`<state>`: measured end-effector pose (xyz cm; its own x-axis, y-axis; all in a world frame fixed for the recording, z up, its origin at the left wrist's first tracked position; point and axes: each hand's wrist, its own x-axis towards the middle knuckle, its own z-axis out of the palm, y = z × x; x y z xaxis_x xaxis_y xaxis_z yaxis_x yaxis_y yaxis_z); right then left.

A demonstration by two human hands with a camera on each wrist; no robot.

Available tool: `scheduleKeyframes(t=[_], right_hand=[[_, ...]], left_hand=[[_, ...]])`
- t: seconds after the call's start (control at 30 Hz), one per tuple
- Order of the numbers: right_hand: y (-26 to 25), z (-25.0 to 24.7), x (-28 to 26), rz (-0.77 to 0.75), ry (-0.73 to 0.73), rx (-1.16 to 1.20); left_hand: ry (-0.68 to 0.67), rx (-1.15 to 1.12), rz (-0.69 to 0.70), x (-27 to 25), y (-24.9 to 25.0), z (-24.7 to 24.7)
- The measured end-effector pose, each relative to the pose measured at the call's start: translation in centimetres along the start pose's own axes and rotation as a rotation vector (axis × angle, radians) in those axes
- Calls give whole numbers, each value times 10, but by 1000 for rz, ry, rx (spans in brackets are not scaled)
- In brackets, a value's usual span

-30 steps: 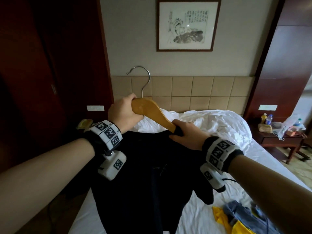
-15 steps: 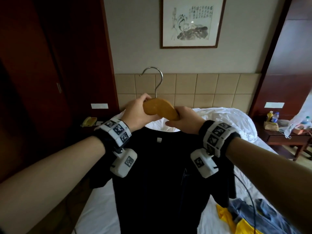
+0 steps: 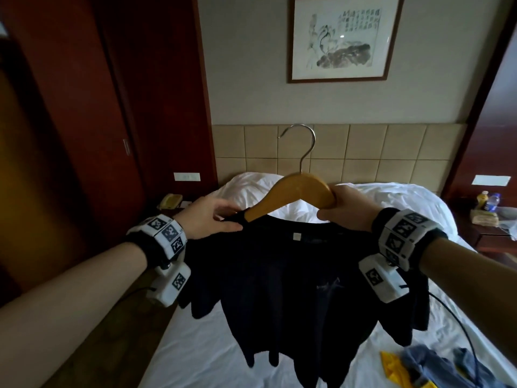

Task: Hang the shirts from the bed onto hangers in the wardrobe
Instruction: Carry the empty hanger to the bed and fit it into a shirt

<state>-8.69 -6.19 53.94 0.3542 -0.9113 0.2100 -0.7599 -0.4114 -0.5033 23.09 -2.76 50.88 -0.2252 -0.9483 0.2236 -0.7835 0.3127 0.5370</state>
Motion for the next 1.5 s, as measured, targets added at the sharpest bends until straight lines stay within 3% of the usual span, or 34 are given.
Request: scheduleKeyframes(t=[0.17,0.3,0.5,0.67,0.83,1.0,1.13,1.23,1.37,1.5], right_hand=[[-8,2,7,4,-51,83],[-20,0,6,-42,-60,85],[-24,-2,-20,-258,-146,19],[-32,9,-37,-413,-323,-89],[-78,37,-58,-595,-429,7],[-134,68,-75,-639,-463,169],[-192,89,-90,-674,-590,311],[-242,112,-106,-671,-657,371],[-327,147,-137,-747,-727,386],[-418,180,-193,-856,-783,405]], left_hand=[[229,121,147,5,28,18],[440,316,118,8,51,28],[468,442,20,-38,42,4],[504,367,-81,-99,29,-30],[495,291,-227,-161,36,-53],[526,294,-397,-235,31,-81],[498,388,-602,-301,24,-112],[555,408,-727,-360,24,-128],[629,482,-1003,-451,32,-144],[617,590,-1223,-551,47,-156]])
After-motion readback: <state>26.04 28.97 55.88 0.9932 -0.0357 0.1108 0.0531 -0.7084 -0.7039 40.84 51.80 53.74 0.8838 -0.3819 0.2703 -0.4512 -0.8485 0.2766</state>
